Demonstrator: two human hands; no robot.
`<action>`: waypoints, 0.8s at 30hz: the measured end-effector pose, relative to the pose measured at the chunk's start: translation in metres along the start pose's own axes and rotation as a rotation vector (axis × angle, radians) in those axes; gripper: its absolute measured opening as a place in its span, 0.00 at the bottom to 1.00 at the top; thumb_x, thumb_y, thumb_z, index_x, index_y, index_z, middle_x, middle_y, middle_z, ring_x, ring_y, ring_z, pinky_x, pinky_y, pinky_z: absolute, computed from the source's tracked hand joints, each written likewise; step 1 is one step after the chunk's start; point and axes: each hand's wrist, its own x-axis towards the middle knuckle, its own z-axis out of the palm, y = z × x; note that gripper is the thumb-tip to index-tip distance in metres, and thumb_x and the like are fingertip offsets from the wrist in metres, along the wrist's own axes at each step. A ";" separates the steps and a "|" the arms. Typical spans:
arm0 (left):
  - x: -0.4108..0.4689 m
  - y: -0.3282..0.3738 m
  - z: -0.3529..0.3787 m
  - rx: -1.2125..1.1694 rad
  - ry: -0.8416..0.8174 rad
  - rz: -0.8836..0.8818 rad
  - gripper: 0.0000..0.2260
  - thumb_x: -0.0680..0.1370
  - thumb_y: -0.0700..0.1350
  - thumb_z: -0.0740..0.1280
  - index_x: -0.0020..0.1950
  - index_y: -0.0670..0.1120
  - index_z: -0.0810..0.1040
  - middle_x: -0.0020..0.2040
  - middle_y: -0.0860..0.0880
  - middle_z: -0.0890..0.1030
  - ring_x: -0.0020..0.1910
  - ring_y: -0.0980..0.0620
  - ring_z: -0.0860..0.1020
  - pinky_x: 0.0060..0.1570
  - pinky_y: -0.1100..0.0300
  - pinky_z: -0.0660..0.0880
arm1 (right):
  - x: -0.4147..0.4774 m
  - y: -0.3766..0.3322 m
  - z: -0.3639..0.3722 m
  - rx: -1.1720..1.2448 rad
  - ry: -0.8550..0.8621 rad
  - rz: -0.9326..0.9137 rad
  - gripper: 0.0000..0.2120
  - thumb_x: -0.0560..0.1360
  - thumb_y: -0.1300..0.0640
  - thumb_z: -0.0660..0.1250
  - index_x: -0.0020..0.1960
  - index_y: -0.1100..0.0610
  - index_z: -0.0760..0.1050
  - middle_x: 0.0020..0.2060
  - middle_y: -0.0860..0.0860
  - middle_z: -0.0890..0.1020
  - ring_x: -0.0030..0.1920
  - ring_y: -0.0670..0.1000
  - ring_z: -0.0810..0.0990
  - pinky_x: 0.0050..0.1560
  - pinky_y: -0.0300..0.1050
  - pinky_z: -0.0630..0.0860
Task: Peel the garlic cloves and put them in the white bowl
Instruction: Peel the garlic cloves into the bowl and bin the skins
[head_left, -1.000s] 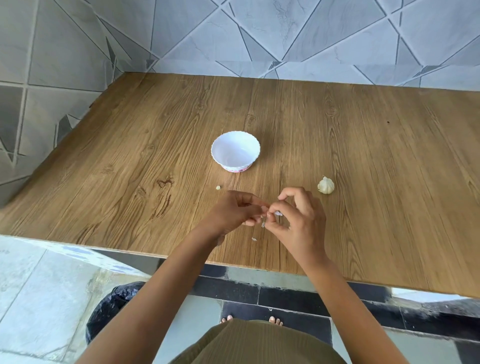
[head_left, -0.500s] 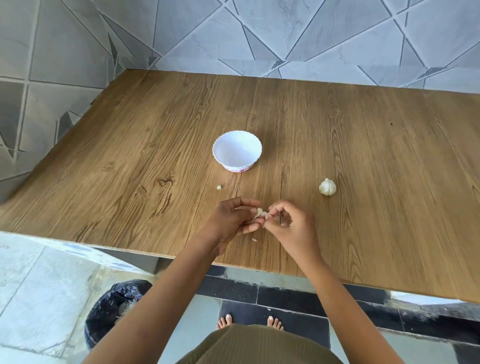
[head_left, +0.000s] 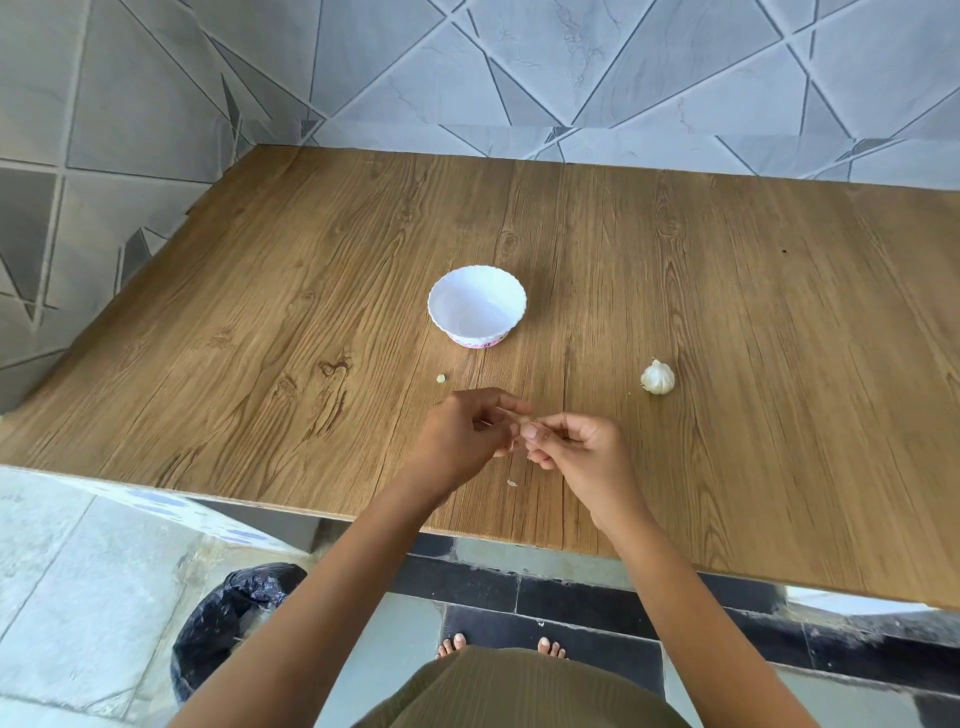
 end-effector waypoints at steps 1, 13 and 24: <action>0.000 -0.001 -0.001 0.064 -0.010 0.037 0.11 0.75 0.34 0.67 0.46 0.50 0.81 0.40 0.42 0.83 0.36 0.51 0.81 0.41 0.57 0.80 | 0.000 0.001 -0.001 -0.037 -0.006 -0.023 0.02 0.72 0.60 0.71 0.40 0.55 0.81 0.30 0.48 0.82 0.32 0.44 0.80 0.34 0.35 0.75; 0.002 -0.010 -0.004 -0.606 -0.014 -0.227 0.02 0.75 0.35 0.67 0.46 0.40 0.79 0.37 0.46 0.83 0.38 0.54 0.82 0.39 0.66 0.79 | 0.003 -0.001 -0.005 -0.357 -0.038 -0.058 0.11 0.76 0.63 0.66 0.57 0.54 0.79 0.47 0.42 0.81 0.43 0.34 0.78 0.45 0.28 0.74; 0.000 -0.011 -0.002 -0.020 0.108 0.061 0.02 0.74 0.38 0.72 0.46 0.42 0.83 0.37 0.43 0.84 0.37 0.45 0.83 0.43 0.53 0.81 | 0.001 0.002 0.004 -0.390 0.092 -0.196 0.02 0.73 0.60 0.71 0.44 0.57 0.83 0.36 0.47 0.84 0.35 0.42 0.82 0.38 0.36 0.78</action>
